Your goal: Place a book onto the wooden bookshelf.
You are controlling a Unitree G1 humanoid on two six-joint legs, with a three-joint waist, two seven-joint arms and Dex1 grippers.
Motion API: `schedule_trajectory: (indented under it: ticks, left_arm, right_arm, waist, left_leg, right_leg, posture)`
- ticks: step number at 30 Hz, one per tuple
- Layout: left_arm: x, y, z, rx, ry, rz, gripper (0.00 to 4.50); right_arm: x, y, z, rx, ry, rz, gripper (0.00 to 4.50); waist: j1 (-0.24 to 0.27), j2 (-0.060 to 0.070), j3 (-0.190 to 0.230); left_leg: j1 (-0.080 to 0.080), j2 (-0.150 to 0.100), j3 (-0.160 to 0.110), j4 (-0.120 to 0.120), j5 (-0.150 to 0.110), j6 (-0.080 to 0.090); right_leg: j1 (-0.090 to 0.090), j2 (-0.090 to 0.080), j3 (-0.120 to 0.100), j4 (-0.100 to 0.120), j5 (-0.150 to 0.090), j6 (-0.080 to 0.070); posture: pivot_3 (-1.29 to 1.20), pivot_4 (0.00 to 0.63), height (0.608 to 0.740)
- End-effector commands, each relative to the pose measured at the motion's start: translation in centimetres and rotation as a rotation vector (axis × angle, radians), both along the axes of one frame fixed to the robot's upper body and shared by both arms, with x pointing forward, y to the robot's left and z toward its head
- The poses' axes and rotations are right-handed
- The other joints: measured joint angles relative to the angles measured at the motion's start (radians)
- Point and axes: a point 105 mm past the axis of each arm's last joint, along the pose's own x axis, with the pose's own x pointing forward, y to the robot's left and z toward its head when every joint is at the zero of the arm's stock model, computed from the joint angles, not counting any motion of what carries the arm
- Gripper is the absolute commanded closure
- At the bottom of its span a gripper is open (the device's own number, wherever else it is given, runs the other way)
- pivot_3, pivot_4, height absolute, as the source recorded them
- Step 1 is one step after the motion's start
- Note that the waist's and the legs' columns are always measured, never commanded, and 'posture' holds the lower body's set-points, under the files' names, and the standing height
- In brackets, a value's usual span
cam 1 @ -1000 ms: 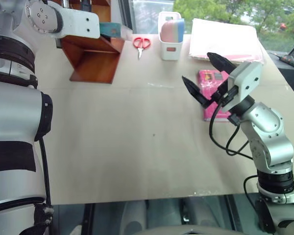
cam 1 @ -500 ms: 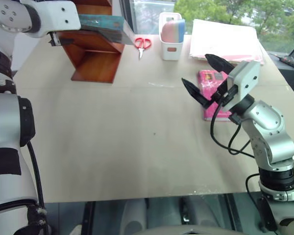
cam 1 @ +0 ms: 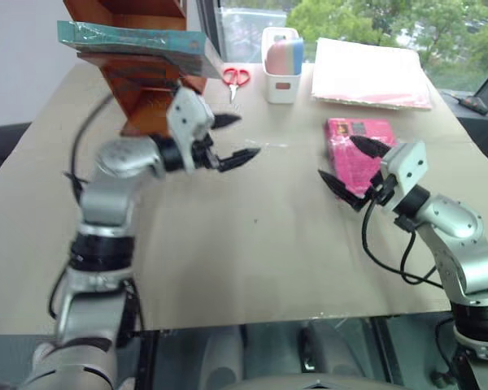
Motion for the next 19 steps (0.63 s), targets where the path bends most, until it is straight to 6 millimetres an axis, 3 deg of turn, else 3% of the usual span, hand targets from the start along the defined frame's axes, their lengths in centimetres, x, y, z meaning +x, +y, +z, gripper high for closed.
schedule_trajectory:
  ticks: [1, 2, 5, 9, 14, 19]
  left_arm:
    - [-0.9, 1.9, -1.1, -0.092, 0.013, 0.121, 1.70]
    - [-1.3, 2.9, -2.0, -0.112, 0.035, 0.150, 2.06]
    - [-3.0, 5.1, -3.9, -0.101, 0.072, 0.181, 1.77]
    - [-4.5, 8.3, -5.7, -0.055, 0.117, 0.223, 0.04]
    - [-7.0, 9.6, -6.3, 0.049, 0.140, 0.229, 0.04]
    - [-7.8, 10.4, -6.3, 0.030, 0.168, 0.231, 0.04]
  right_arm:
    - [-1.6, -1.6, -1.1, -0.050, 0.035, -0.030, 0.00]
    - [-2.2, -2.4, -2.0, -0.065, 0.081, -0.034, 0.00]
    - [-4.0, -5.0, -3.9, -0.119, 0.183, -0.065, 0.00]
    - [-5.6, -7.7, -4.6, -0.138, 0.254, -0.117, 0.00]
    - [-6.4, -10.0, -4.2, -0.167, 0.282, -0.169, 0.00]
    - [-6.5, -10.2, -4.0, -0.165, 0.289, -0.170, 0.00]
  waist:
    - [0.000, 0.000, 0.000]
    - [0.000, 0.000, 0.000]
    - [0.000, 0.000, 0.000]
    - [0.000, 0.000, 0.000]
    - [0.000, -0.001, -0.001]
    - [0.000, -0.001, -0.001]
  left_leg:
    - [0.002, 0.000, 0.000, 0.000, 0.000, 0.000]
    - [0.004, 0.000, 0.000, 0.000, 0.000, 0.000]
    - [0.005, 0.000, 0.000, 0.000, 0.000, 0.000]
    - [0.006, 0.000, 0.000, 0.000, 0.000, 0.000]
    - [0.007, 0.000, 0.001, 0.001, 0.000, 0.000]
    - [0.007, 0.000, 0.002, 0.000, 0.000, 0.000]
  right_leg:
    - [0.002, 0.000, 0.000, 0.000, 0.000, 0.000]
    - [0.005, 0.000, 0.000, 0.000, 0.000, 0.000]
    - [0.005, 0.000, 0.000, 0.000, 0.000, 0.000]
    - [0.006, 0.000, 0.000, -0.001, -0.001, -0.001]
    - [0.006, -0.002, 0.001, -0.001, -0.002, -0.004]
    - [0.006, -0.002, 0.002, -0.002, -0.002, -0.004]
  posture:
    - [0.00, 0.150, 0.740]
    - [0.00, 0.150, 0.740]
    - [0.00, 0.150, 0.740]
    - [0.00, 0.150, 0.740]
    - [0.00, 0.150, 0.740]
    - [0.00, 0.150, 0.740]
